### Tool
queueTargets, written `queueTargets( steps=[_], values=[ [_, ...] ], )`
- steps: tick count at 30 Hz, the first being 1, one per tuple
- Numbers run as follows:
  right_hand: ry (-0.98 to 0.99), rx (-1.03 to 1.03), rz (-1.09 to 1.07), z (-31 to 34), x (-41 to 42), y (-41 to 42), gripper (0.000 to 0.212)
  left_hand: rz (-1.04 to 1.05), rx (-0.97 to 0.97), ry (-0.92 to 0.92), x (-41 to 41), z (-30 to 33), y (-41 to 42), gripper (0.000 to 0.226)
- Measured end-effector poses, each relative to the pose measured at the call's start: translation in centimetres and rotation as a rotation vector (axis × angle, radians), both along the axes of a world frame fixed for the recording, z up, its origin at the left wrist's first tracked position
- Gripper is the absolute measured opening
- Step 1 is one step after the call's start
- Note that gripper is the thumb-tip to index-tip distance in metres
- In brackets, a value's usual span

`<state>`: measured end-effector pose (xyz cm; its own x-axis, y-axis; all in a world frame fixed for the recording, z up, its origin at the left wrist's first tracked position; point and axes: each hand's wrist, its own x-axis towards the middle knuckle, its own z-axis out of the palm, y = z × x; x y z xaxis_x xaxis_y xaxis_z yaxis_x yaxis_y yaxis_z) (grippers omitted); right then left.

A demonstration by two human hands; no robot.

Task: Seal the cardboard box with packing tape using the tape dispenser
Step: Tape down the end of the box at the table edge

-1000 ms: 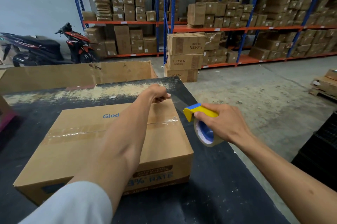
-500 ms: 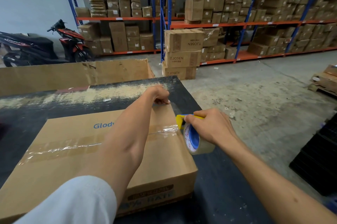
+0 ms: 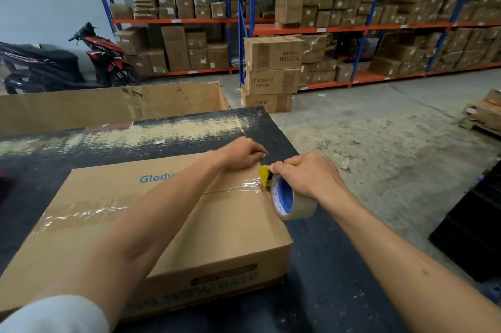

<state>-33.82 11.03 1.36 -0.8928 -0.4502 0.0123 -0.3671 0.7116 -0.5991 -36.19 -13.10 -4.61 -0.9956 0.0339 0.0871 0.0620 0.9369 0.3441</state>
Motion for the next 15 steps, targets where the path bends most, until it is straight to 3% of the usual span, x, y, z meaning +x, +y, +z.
queueTargets(
  steps=[5, 15],
  values=[
    [-0.019, 0.031, 0.01, 0.3, 0.2, -0.1, 0.049, -0.002, -0.012, -0.15, 1.1, -1.3, -0.3, 0.051],
    [0.002, 0.028, -0.018, 0.9, 2.5, 2.3, 0.053, 0.018, -0.025, -0.168, 1.2, -0.8, 0.1, 0.049]
  ],
)
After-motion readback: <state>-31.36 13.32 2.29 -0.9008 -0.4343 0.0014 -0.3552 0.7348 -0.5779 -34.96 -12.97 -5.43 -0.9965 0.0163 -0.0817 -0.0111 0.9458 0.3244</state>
